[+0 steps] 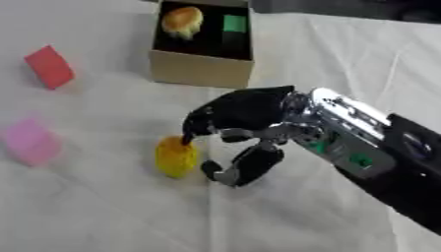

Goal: Pick up objects on the table and place them in the box.

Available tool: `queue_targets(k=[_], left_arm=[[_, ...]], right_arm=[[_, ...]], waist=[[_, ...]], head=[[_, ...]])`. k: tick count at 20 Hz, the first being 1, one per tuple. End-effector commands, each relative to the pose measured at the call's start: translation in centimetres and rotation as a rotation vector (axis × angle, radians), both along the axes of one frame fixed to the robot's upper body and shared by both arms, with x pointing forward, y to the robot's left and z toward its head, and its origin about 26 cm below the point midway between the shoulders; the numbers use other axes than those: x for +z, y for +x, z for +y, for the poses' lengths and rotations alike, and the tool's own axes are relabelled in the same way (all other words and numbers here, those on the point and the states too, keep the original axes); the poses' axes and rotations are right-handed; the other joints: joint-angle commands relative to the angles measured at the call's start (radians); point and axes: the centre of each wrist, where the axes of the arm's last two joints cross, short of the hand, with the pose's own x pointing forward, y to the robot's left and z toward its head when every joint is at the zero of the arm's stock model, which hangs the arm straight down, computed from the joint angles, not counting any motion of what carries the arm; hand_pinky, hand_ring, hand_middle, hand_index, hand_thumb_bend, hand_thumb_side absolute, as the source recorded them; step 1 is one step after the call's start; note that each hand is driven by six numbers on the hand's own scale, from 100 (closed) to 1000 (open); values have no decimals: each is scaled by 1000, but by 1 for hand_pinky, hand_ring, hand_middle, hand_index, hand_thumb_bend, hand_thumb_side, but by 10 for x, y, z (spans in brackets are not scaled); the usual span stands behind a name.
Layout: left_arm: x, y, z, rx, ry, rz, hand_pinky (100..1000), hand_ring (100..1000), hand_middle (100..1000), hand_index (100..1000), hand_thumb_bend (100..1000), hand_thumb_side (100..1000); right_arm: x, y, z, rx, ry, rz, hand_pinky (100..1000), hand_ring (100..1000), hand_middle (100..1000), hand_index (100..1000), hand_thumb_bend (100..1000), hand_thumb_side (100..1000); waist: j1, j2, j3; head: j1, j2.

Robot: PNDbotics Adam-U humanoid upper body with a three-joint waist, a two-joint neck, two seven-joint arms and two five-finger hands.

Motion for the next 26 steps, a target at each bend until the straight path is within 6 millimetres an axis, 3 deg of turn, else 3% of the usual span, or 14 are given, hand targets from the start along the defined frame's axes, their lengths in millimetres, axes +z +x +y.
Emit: queue_targets(k=[1,10,19,26], left_arm=[[8,-2,0,-9,8,-26,929,697,637,797,102,614],[8,-2,-1,-13,5,-28,931,698,637,796,100,617],[8,-2,-2,-18,2,-26,932,699,636,796,100,619],[7,-2,-2,-22,-2,-25,934,699,634,796,100,622]], right_arm=[[7,1,1,-17,-2,-35,856,884,877,934,100,523],[7,9,3,-30,42,-97,856,883,879,941,100,468],[-1,27,6,-55,26,-84,857,884,859,943,100,550],[-14,45,8,-72,-3,-60,856,881,838,936,100,537]], waist=[[4,-16,2],[0,-12,10],[-1,-8,14],[-4,-5,20]], head=[[-1,-1],[-3,-9],[-10,-17],[-15,-21]])
